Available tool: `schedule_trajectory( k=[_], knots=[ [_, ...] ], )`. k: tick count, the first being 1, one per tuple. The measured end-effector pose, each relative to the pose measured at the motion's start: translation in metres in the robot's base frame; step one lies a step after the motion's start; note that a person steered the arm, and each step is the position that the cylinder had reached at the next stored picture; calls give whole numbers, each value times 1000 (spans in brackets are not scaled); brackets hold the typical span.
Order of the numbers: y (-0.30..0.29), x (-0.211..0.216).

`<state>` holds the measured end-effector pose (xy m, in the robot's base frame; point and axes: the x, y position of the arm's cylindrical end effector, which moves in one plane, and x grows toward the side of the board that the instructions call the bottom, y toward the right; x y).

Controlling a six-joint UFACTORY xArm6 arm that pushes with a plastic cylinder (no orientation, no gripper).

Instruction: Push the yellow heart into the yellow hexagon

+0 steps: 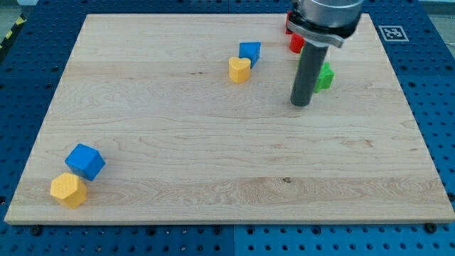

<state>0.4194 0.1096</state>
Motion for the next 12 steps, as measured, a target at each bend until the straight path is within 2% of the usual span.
schedule_trajectory(
  k=[3,4,6,7,9,12],
  knots=[
    [-9,-107],
    [-13,-115],
    [-59,-135],
    [-57,-127],
    [-56,-62],
    [-74,-73]
  ],
)
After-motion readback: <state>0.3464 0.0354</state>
